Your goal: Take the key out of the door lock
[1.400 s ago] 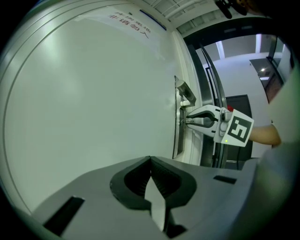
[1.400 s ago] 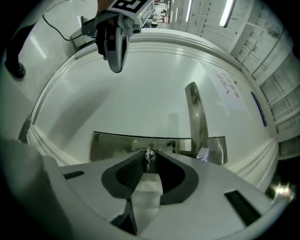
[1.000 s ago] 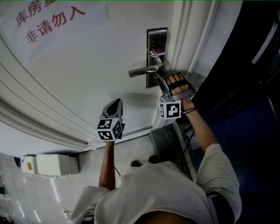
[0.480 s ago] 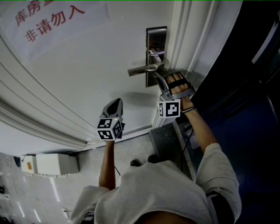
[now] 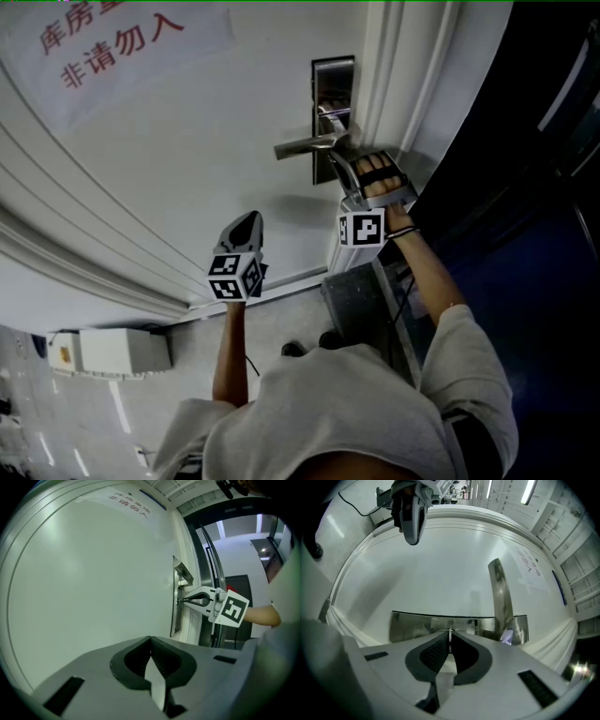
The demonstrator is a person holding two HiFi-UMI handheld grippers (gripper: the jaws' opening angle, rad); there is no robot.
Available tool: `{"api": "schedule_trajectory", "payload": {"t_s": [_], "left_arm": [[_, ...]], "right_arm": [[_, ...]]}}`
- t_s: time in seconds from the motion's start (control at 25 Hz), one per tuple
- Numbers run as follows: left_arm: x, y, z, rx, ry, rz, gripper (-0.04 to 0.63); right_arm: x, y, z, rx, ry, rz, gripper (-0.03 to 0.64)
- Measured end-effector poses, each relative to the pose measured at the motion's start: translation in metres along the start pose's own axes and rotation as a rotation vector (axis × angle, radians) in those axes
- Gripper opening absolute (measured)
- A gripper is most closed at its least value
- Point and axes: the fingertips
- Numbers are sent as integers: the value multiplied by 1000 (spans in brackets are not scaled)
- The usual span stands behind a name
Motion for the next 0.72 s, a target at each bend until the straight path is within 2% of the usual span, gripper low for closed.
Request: {"api": "schedule_trajectory", "payload": {"t_s": [0.48, 0.72], "left_arm": [[-6, 3, -3, -5, -15, 6, 18], [-11, 2, 1, -3, -23, 10, 18]], "right_arm": [[1, 2, -21, -9, -21, 6, 29], [-2, 2, -34, -24, -23, 49, 29]]}}
Point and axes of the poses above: the fingertips, and each gripper's own axes: z forward along the fingers, x to its left, y out of its top, and after that the axes turned 1 degree about z, right-handed
